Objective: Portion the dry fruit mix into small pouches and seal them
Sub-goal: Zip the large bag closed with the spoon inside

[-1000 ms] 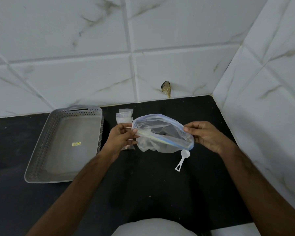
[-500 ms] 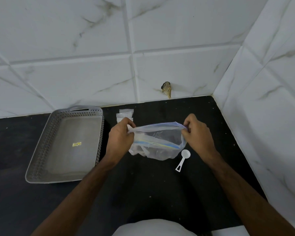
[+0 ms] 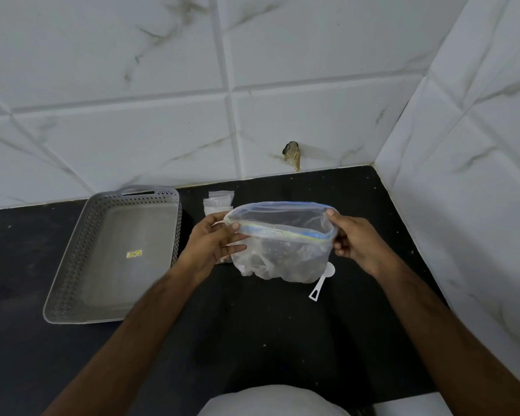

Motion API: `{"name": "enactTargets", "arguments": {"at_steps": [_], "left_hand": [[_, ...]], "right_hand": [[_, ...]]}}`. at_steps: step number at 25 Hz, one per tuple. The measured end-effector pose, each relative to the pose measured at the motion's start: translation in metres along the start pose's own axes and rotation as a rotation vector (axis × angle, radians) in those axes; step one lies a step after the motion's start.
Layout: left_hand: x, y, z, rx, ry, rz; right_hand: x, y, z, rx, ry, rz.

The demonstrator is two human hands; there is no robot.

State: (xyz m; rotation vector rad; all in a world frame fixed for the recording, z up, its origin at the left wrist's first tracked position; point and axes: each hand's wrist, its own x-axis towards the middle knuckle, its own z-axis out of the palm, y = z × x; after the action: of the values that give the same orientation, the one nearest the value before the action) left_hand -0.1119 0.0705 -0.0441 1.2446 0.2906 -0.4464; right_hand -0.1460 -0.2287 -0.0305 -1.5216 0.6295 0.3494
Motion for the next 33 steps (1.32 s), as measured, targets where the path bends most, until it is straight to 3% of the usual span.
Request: {"name": "enactTargets", "arguments": {"at_steps": [4, 6, 8, 11, 14, 16, 19, 21, 23, 27, 30, 33], "left_hand": [[0.004, -0.005, 0.002, -0.054, 0.08, 0.072], [0.006, -0.006, 0.005, 0.024, 0.138, 0.12], [0.005, -0.008, 0.009, 0.118, 0.181, 0.161], [0.006, -0.01, 0.018, 0.244, 0.235, 0.198], [0.005, -0.012, 0.022, 0.363, 0.299, 0.27], [0.004, -0.012, 0.021, 0.402, 0.312, 0.302], [0.004, -0.009, 0.015, 0.35, 0.298, 0.252], [0.005, -0.009, 0.012, 0.346, 0.275, 0.195], [0.004, -0.01, 0.011, 0.412, 0.243, 0.178], [-0.003, -0.015, 0.016, 0.561, 0.143, 0.26], [-0.005, -0.013, 0.023, 0.247, 0.095, 0.157], [0.0, -0.01, 0.022, -0.095, 0.038, 0.09]], "right_hand": [[-0.003, 0.003, -0.005, 0.304, -0.246, -0.008], [-0.004, 0.004, -0.004, 0.284, -0.252, -0.053], [-0.005, 0.004, 0.001, 0.122, -0.11, -0.12], [-0.006, 0.003, 0.012, -0.32, 0.212, -0.249], [-0.004, 0.005, 0.019, -0.485, 0.306, -0.34], [-0.003, 0.005, 0.017, -0.303, 0.265, -0.294], [-0.007, 0.004, 0.012, 0.162, 0.033, -0.166], [-0.011, 0.006, 0.009, 0.297, -0.049, -0.162], [-0.013, 0.006, 0.009, 0.33, -0.013, -0.194], [-0.011, 0.005, 0.017, 0.164, 0.269, -0.275], [-0.011, 0.009, 0.023, -0.097, 0.362, -0.351], [-0.011, 0.009, 0.024, -0.251, 0.311, -0.325]]}}
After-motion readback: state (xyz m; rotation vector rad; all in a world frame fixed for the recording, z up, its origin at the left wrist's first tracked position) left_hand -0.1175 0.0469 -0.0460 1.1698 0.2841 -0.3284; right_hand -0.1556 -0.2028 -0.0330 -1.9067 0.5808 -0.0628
